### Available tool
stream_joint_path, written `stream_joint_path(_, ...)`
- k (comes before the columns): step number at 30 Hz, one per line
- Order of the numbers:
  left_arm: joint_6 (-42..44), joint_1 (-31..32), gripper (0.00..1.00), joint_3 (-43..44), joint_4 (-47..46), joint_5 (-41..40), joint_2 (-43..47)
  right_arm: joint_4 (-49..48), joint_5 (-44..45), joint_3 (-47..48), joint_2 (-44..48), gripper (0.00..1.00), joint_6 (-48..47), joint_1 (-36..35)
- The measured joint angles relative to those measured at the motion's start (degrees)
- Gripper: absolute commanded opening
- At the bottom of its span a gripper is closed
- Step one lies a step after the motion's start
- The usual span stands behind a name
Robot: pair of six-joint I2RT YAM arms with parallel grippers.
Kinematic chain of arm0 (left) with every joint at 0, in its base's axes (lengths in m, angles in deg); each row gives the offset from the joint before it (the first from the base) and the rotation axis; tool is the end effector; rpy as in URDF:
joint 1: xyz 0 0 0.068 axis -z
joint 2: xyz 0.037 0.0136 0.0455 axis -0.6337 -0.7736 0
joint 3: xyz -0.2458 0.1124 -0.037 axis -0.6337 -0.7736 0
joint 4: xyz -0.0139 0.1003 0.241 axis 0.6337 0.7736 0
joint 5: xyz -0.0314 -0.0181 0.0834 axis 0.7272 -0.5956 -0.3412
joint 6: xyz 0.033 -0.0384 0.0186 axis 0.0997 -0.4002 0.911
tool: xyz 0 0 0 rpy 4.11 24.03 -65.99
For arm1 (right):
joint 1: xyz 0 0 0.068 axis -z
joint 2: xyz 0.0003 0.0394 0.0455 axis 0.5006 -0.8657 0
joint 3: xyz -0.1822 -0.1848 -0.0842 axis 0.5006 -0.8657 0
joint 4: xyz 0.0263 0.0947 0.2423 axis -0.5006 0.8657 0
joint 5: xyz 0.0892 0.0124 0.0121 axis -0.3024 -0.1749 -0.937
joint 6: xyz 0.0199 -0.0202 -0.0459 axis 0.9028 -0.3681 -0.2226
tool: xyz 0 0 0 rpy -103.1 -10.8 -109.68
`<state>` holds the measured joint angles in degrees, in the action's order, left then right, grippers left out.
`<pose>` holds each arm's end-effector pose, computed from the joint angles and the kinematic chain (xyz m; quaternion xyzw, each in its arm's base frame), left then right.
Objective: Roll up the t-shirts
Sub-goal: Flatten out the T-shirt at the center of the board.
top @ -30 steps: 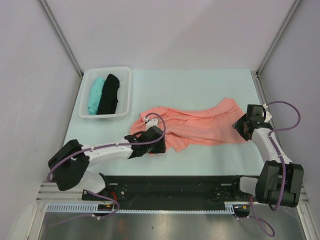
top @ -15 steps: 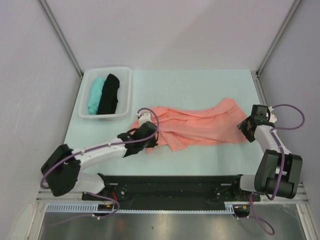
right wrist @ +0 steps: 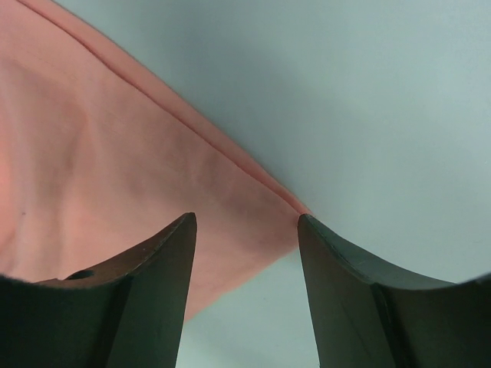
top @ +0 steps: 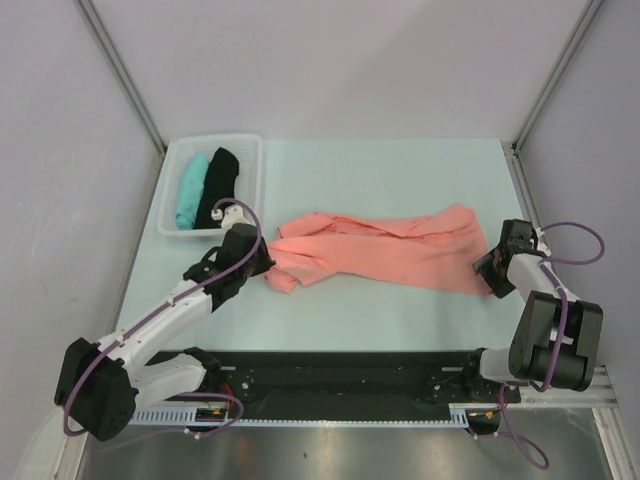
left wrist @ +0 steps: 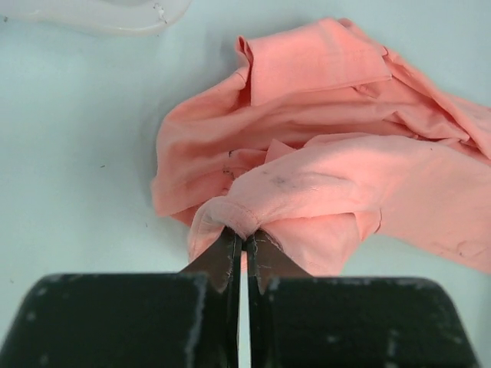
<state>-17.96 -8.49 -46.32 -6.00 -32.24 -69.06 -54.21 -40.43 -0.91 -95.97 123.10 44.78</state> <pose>0.1989 -0.1059 0.2398 -0.1610 0.8807 -0.1409 0.4227 0.2341 -0.0679 0.1752 0.4488 0.8589 -0.0360 0.2440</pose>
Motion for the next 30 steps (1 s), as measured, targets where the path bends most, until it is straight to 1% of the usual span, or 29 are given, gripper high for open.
stream_joint_path(3,0.0,-0.1,0.00,0.0,0.0,1.0,0.0,0.0,-0.2,-1.6,0.0,0.57,0.7,-0.6)
stream_joint_path(6,0.0,-0.1,0.00,0.0,0.0,2.0,0.1,-0.5,0.0,-2.5,0.2,0.40,1.1,-1.6)
stream_joint_path(7,0.0,-0.1,0.00,0.0,0.0,2.1,0.1,-0.7,0.2,-2.6,0.1,0.29,1.1,-1.7)
stream_joint_path(8,0.0,-0.1,0.00,0.0,0.0,2.3,0.1,-0.9,0.2,-2.7,0.0,0.22,1.2,-1.9)
stream_joint_path(9,0.0,-0.1,0.00,0.0,0.0,2.3,0.1,-1.2,0.1,-2.7,-0.3,0.02,1.2,-1.9)
stream_joint_path(10,0.0,-0.1,0.00,0.0,0.0,2.3,0.1,-1.4,0.1,-2.7,-0.7,0.00,1.2,-1.8)
stream_joint_path(13,0.7,-0.1,0.00,0.1,0.1,2.8,0.4,-2.2,-0.8,-2.2,-1.2,0.00,1.2,-2.0)
stream_joint_path(15,2.3,-0.1,0.00,1.6,1.3,3.2,0.7,-0.5,-1.7,0.1,-1.2,0.00,1.3,-3.0)
stream_joint_path(18,5.1,-0.1,0.00,7.4,3.9,3.3,0.7,2.2,-3.0,7.0,1.3,0.00,1.0,-4.9)
stream_joint_path(20,7.2,-0.1,0.00,12.1,4.6,3.5,1.0,3.7,-4.4,14.4,4.2,0.00,0.9,-4.9)
stream_joint_path(24,11.7,0.3,0.00,21.2,4.7,5.3,4.6,5.0,-9.0,32.3,10.0,0.00,1.0,0.6)
stream_joint_path(27,15.1,1.7,0.00,25.6,4.7,7.2,9.4,6.6,-12.4,40.2,15.2,0.00,1.1,5.5)
stream_joint_path(30,17.6,2.6,0.00,28.7,3.9,8.8,12.8,10.1,-13.9,46.2,18.6,0.00,1.1,8.5)
